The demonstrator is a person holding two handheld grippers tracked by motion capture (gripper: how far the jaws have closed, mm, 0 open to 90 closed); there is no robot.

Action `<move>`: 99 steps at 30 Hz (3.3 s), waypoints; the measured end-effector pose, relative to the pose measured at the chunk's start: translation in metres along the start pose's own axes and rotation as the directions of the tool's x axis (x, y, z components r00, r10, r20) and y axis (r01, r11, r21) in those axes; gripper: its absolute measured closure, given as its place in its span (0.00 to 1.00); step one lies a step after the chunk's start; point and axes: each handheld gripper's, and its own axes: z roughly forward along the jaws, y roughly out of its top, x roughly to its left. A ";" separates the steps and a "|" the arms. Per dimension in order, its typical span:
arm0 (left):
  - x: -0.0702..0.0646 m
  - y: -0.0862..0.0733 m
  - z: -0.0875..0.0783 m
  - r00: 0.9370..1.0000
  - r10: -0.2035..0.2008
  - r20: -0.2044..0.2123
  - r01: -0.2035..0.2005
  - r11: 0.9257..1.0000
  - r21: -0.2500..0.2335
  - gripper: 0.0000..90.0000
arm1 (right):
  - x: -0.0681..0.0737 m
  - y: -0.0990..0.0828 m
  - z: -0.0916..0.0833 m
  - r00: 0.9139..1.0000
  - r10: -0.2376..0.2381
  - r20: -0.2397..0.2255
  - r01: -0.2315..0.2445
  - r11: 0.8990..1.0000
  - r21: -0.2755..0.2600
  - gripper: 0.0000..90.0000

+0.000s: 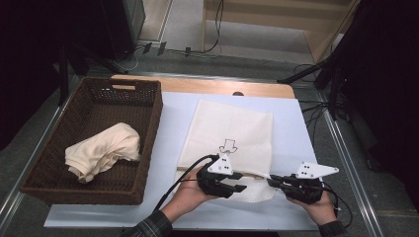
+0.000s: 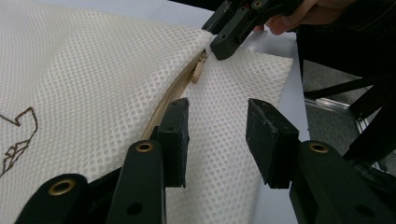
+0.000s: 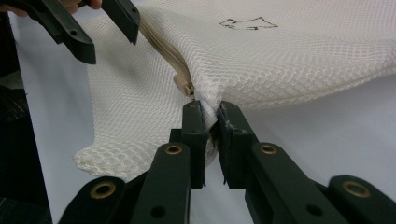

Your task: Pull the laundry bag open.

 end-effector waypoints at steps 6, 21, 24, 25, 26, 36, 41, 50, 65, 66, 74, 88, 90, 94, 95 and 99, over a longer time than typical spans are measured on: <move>0.000 0.003 0.012 1.000 0.007 0.009 -0.007 1.000 0.005 0.70 | 0.001 0.000 0.001 1.000 -0.002 -0.011 0.002 1.000 -0.003 0.92; 0.001 0.006 0.028 1.000 0.011 0.001 -0.011 1.000 0.016 0.76 | 0.003 0.001 0.000 1.000 -0.008 -0.022 0.008 1.000 -0.011 0.92; 0.001 0.006 0.031 1.000 0.008 0.002 -0.008 1.000 0.010 0.76 | 0.004 0.002 0.000 1.000 -0.010 -0.024 0.010 1.000 -0.012 0.92; 0.001 0.006 0.032 1.000 0.011 0.003 -0.011 1.000 0.011 0.76 | 0.004 0.002 0.000 1.000 -0.010 -0.024 0.010 1.000 -0.012 0.92; 0.001 0.007 0.032 1.000 0.013 0.005 -0.013 1.000 0.017 0.76 | 0.004 0.002 0.000 1.000 -0.010 -0.024 0.010 1.000 -0.011 0.92; 0.000 0.011 0.041 1.000 -0.001 0.021 0.001 1.000 0.006 0.78 | 0.005 0.003 0.001 0.999 -0.011 -0.030 0.011 1.000 -0.015 0.92; 0.001 0.011 0.043 1.000 -0.014 0.017 0.014 1.000 0.011 0.82 | 0.006 0.003 0.001 1.000 -0.013 -0.028 0.013 1.000 -0.015 0.92; 0.001 0.012 0.048 0.999 -0.051 0.014 0.050 0.999 0.012 0.87 | 0.006 0.003 0.001 0.999 -0.013 -0.029 0.013 1.000 -0.019 0.92; 0.004 0.012 0.049 0.996 -0.088 0.000 0.088 0.996 0.012 0.97 | 0.007 0.003 0.001 1.000 -0.005 -0.027 0.004 1.000 -0.024 0.92; 0.003 0.012 0.049 0.996 -0.088 0.001 0.088 0.996 0.013 0.97 | 0.007 0.003 0.002 1.000 -0.007 -0.028 0.006 1.000 -0.021 0.92; 0.002 0.013 0.047 0.997 -0.079 -0.006 0.079 0.997 0.023 0.97 | 0.007 0.003 0.001 1.000 -0.019 -0.020 0.019 1.000 -0.013 0.92; 0.006 0.008 0.044 0.996 -0.087 -0.017 0.088 0.995 0.052 0.97 | 0.006 0.002 0.002 1.000 0.001 -0.020 -0.001 1.000 0.010 0.92; 0.006 0.007 0.043 0.996 -0.084 -0.020 0.085 0.995 0.058 0.97 | 0.006 0.002 0.003 1.000 -0.009 -0.017 0.010 1.000 0.015 0.92; 0.006 0.007 0.043 0.996 -0.087 -0.024 0.088 0.994 0.062 0.97 | 0.006 0.001 0.003 1.000 -0.016 -0.010 0.017 1.000 0.017 0.92; 0.006 0.006 0.043 0.996 -0.089 -0.021 0.090 0.994 0.057 0.97 | 0.006 0.001 0.003 1.000 -0.019 -0.009 0.019 1.000 0.015 0.92; 0.007 0.006 0.042 0.996 -0.087 -0.025 0.089 0.994 0.060 0.97 | 0.007 0.001 0.003 1.000 -0.026 -0.006 0.026 1.000 0.014 0.92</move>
